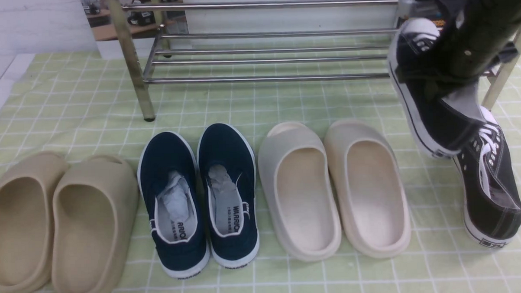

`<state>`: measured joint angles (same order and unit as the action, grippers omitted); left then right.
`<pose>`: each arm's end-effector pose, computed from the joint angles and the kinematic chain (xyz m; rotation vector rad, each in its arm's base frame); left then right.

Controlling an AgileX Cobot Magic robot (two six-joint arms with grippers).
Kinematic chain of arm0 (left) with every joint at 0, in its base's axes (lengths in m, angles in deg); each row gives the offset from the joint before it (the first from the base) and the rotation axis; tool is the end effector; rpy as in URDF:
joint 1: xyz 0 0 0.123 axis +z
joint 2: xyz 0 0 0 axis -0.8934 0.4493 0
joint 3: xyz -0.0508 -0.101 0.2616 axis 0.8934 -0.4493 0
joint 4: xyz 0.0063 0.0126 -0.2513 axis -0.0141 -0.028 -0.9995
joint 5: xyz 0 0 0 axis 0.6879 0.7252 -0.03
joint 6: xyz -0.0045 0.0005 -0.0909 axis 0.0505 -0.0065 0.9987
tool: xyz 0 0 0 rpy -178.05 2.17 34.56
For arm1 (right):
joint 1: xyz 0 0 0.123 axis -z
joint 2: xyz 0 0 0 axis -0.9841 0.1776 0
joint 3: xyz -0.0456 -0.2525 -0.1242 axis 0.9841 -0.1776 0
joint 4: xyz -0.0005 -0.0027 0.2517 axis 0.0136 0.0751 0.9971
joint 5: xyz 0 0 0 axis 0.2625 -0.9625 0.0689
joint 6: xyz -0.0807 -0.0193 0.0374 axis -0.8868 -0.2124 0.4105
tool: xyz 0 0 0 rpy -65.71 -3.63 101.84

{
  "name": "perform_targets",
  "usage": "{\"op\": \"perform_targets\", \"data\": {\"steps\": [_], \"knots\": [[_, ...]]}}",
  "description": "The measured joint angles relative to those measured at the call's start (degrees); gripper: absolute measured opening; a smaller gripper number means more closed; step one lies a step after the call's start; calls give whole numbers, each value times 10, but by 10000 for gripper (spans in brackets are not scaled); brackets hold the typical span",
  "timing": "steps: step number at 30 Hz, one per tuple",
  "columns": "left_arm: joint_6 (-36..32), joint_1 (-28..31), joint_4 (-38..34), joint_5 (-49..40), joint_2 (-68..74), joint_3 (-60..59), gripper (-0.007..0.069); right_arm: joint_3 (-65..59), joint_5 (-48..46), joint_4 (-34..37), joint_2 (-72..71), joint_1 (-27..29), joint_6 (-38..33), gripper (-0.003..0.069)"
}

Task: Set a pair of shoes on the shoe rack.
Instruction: Use the right arm to put a shoe into the shoe rack

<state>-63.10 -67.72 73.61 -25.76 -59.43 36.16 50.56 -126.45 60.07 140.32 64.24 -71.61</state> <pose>0.0518 -0.0037 0.1673 -0.1711 1.9026 -0.2220 0.3978 0.1042 0.3053 -0.1594 2.6604 0.0415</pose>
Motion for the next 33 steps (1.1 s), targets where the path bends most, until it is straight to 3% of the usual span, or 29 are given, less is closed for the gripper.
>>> {"op": "perform_targets", "data": {"steps": [17, 25, 28, 33], "knots": [[0, 0, 0, 0, 0, 0, 238, 428, -67, -10, 280, -1, -64, 18], [0, 0, 0, 0, 0, 0, 238, 469, -46, 1, 326, 1, -101, 31], [0, 0, 0, 0, 0, 0, 238, 473, -21, 1, 326, 1, -101, 76], [0, 0, 0, 0, 0, 0, 238, 477, -8, 0, 319, 1, -58, 313]]}}
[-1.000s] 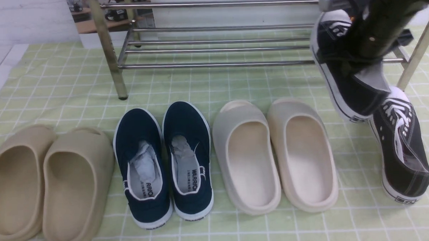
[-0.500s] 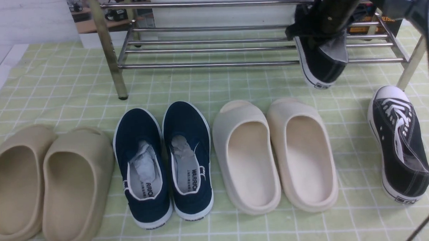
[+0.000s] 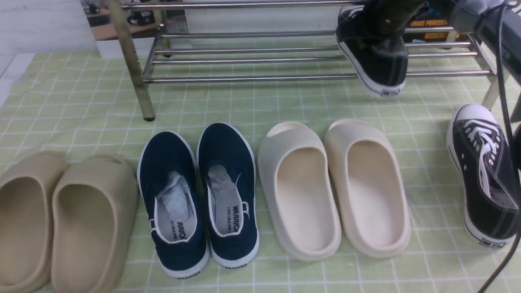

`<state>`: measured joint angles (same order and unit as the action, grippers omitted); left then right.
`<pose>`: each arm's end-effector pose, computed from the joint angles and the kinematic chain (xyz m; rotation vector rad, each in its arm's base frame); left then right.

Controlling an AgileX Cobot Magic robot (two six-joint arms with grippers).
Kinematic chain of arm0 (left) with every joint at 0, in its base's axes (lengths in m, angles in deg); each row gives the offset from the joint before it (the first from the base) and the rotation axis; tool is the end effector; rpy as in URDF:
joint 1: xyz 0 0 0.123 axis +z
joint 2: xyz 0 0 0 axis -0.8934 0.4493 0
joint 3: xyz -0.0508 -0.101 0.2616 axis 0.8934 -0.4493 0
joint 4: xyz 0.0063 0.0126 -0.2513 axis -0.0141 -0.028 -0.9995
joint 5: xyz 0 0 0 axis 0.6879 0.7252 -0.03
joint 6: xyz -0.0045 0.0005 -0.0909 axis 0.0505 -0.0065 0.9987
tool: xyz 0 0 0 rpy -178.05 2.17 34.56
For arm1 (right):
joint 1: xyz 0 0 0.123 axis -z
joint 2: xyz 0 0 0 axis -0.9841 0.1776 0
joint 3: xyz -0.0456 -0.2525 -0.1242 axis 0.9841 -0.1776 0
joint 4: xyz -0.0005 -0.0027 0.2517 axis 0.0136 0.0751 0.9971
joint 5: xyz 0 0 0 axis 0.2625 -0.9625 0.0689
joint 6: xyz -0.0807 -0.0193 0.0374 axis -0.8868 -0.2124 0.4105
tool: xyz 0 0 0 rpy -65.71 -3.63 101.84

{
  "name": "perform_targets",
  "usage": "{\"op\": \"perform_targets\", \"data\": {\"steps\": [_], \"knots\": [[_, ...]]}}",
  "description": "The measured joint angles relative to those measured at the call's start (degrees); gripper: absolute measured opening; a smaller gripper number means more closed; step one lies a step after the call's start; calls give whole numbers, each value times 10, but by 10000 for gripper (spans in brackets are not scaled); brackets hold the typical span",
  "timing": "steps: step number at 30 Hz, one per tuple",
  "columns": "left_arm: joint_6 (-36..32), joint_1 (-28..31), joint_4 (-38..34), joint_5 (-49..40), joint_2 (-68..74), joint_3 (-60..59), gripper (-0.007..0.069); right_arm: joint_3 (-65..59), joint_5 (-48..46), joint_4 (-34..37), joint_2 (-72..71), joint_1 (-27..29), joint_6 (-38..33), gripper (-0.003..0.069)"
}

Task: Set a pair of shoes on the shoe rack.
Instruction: Use the right arm to put a shoe into the shoe rack, then use the right arm to grab the shoe closest to it

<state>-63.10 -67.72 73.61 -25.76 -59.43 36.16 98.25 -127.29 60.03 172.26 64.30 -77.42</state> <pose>0.0518 -0.0037 0.1673 -0.1711 1.9026 -0.2220 0.5215 0.1379 0.2851 -0.2514 2.3937 0.0585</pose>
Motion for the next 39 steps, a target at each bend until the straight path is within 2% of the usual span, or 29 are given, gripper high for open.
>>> {"op": "perform_targets", "data": {"steps": [3, 7, 10, 13, 15, 16, 20, 22, 26, 30, 32, 34, 35, 36, 39], "knots": [[0, 0, 0, 0, 0, 0, 238, -26, -9, 20, -36, 0, 1, 456], [0, 0, 0, 0, 0, 0, 238, -142, -10, 58, -147, 0, -10, 540], [0, 0, 0, 0, 0, 0, 238, -228, -7, 61, -225, 1, -8, 554], [0, 0, 0, 0, 0, 0, 238, -333, -28, 40, -319, 22, 40, 559], [0, 0, 0, 0, 0, 0, 238, -371, -58, 21, -337, 36, 62, 559], [0, 0, 0, 0, 0, 0, 238, -436, -89, 0, -353, 52, 76, 560], [0, 0, 0, 0, 0, 0, 238, -559, -93, -18, -358, 79, 99, 560], [0, 0, 0, 0, 0, 0, 238, -653, -35, -18, -357, 94, 127, 560], [0, 0, 0, 0, 0, 0, 238, -724, 81, -17, -349, 102, 159, 559], [0, 0, 0, 0, 0, 0, 238, -731, 138, -19, -329, 102, 173, 504], [0, 0, 0, 0, 0, 0, 238, -731, 143, -33, -314, 102, 180, 426], [0, 0, 0, 0, 0, 0, 238, -728, 139, -41, -308, 101, 182, 315], [0, 0, 0, 0, 0, 0, 238, -728, 139, -43, -307, 101, 182, 293], [0, 0, 0, 0, 0, 0, 238, -725, 135, -43, -306, 100, 177, 230], [0, 0, 0, 0, 0, 0, 238, -718, 119, -44, -310, 100, 148, 206]]}}
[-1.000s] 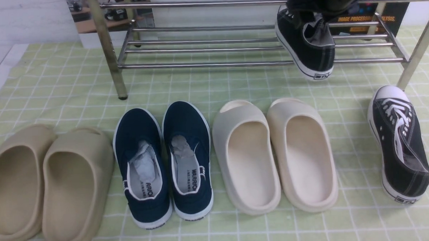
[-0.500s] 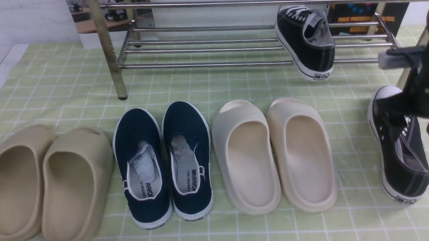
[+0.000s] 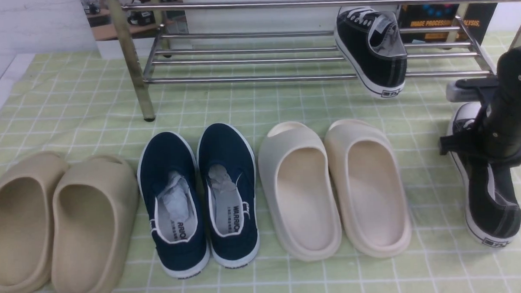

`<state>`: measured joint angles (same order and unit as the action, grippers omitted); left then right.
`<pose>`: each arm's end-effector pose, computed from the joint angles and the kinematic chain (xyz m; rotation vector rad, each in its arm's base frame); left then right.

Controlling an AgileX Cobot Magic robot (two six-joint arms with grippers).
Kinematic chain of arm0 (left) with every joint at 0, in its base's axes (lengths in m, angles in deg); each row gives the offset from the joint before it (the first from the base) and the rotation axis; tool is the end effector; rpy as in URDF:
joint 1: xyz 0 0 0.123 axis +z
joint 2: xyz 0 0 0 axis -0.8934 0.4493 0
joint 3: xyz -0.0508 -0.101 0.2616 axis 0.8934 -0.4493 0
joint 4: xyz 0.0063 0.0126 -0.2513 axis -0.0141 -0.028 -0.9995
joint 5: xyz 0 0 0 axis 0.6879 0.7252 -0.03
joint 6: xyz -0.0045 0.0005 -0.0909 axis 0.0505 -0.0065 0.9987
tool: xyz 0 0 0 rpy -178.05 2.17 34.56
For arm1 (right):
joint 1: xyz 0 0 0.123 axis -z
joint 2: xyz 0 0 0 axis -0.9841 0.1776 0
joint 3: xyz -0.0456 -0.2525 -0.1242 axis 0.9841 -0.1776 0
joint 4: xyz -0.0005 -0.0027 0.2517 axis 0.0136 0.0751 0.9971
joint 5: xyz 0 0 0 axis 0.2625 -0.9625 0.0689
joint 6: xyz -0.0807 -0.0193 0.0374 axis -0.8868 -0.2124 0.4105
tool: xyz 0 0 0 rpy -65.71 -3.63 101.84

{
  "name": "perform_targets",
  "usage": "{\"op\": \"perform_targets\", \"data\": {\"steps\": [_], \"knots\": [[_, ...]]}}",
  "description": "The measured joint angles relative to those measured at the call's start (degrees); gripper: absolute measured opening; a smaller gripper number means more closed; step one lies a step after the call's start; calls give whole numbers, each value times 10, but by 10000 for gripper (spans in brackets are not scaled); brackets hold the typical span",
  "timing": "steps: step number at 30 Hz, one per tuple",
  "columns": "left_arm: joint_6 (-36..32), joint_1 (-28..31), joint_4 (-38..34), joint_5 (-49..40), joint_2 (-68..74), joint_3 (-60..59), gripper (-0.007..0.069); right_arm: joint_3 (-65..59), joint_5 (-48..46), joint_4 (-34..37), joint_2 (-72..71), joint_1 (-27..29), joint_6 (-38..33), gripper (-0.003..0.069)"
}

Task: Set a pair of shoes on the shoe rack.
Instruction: Use the right arm to grab the shoe closest to it, then use the right arm to put a shoe into the shoe rack

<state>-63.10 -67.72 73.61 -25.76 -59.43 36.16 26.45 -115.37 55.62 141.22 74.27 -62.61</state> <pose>0.0518 -0.0037 0.1673 -0.1711 1.9026 -0.2220 0.3721 0.0254 0.1896 0.2094 2.8824 -0.1103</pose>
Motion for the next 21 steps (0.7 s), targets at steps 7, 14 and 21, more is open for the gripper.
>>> {"op": "perform_targets", "data": {"steps": [7, 14, 21], "knots": [[0, 0, 0, 0, 0, 0, 238, 74, -123, 9, -38, 3, -74, 143], [0, 0, 0, 0, 0, 0, 238, 230, -141, 59, -18, 3, -148, 141], [0, 0, 0, 0, 0, 0, 238, 455, -190, 57, 133, 3, -152, 141]]}}
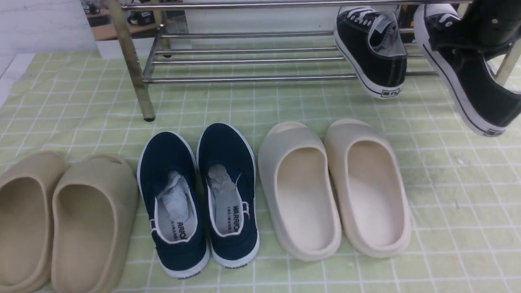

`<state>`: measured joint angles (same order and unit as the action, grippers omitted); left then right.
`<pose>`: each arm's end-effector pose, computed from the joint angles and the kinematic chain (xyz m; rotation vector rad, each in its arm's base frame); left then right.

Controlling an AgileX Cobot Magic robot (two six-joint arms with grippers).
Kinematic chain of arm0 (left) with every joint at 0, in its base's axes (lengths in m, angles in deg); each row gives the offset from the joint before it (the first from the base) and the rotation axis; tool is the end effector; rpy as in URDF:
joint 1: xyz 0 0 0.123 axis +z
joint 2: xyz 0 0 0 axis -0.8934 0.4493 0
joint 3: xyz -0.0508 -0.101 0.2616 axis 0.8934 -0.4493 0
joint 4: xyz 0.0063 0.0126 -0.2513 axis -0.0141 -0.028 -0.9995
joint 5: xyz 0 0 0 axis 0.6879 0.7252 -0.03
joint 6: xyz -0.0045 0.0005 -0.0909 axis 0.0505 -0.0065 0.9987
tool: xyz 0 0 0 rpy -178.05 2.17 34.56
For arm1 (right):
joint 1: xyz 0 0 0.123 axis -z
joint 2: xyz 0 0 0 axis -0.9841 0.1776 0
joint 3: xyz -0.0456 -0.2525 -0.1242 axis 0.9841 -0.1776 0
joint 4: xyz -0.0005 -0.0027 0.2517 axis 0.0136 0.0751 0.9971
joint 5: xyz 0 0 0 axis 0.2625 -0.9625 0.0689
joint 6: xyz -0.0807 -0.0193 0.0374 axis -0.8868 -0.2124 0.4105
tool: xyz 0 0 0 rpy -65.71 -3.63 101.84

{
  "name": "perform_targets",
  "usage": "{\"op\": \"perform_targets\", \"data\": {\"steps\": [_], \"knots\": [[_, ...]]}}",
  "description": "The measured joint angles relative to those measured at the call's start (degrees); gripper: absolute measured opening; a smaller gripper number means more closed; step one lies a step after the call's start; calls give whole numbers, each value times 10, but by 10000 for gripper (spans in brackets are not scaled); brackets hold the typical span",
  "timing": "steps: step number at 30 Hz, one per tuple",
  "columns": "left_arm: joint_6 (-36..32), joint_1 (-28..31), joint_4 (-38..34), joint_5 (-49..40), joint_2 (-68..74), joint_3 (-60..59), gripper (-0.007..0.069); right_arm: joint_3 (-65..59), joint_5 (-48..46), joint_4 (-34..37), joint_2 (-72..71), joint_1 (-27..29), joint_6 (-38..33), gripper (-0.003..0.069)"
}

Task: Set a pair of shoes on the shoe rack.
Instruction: Use the right arm to put a shoe into the shoe rack

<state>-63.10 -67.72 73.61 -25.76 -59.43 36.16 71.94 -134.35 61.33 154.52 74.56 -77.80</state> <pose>0.0518 -0.0037 0.1673 -0.1711 1.9026 -0.2220 0.4662 0.0378 0.2992 -0.0446 2.6794 -0.0270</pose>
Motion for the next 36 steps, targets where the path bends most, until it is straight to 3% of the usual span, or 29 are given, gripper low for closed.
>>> {"op": "perform_targets", "data": {"steps": [9, 22, 30, 33, 36], "knots": [[0, 0, 0, 0, 0, 0, 238, 257, -9, 2, 172, 0, -25, 141], [0, 0, 0, 0, 0, 0, 238, 284, 46, 3, 198, 0, -27, 150], [0, 0, 0, 0, 0, 0, 238, 213, 80, 33, 154, 0, -30, 469], [0, 0, 0, 0, 0, 0, 238, 165, 83, 33, 120, 0, -31, 510], [0, 0, 0, 0, 0, 0, 238, 129, 102, 5, 76, 1, -31, 503]]}}
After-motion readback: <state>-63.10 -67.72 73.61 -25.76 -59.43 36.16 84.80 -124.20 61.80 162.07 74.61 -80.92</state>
